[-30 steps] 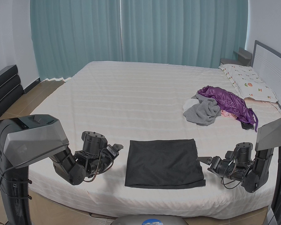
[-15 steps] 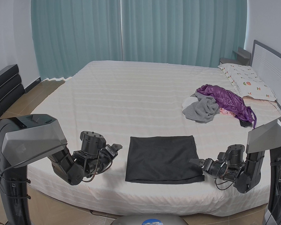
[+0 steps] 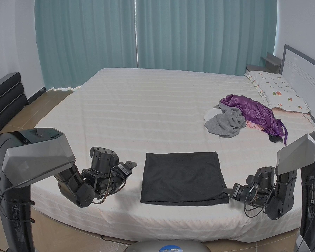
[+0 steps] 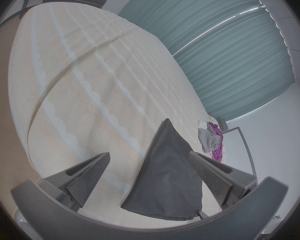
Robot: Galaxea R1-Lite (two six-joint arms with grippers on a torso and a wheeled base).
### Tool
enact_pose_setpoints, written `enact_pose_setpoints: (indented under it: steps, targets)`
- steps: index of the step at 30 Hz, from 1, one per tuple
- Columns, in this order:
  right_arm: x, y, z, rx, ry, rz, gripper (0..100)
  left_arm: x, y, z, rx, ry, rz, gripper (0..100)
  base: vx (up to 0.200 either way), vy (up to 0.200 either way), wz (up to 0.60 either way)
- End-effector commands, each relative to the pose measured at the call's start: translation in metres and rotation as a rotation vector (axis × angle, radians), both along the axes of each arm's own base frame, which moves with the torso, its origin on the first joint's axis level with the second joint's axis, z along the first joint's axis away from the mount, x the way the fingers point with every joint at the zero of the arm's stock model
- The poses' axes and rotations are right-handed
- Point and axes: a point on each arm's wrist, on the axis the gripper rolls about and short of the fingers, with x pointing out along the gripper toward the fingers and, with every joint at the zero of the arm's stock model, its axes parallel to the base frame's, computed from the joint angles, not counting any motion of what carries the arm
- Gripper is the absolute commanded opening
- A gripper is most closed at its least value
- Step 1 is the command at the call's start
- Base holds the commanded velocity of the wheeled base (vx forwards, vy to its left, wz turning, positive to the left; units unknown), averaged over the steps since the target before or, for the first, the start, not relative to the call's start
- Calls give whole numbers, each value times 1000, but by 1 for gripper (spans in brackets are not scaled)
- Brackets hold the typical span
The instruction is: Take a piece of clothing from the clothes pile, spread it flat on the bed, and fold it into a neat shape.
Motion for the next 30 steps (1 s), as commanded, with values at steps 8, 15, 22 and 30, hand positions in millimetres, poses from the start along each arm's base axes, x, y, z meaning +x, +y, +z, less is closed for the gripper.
enact_pose_setpoints:
  steps: [8,15,22,30]
  targets:
    - [-6,-9,-2,-9,20,-24,0,0,0,-2,2,4,1,100,0,0,0]
    - [-7,-9,-4,-12,26,-21,100,0,0,-2,4,5,0,100,0,0,0]
    - [-3,-14,0,11,12,-43,100,0,0,-4,9,6,-1,100,0,0,0]
    - [19,-31,10,139,-50,-177,100,0,0,-3,5,4,-1,100,0,0,0]
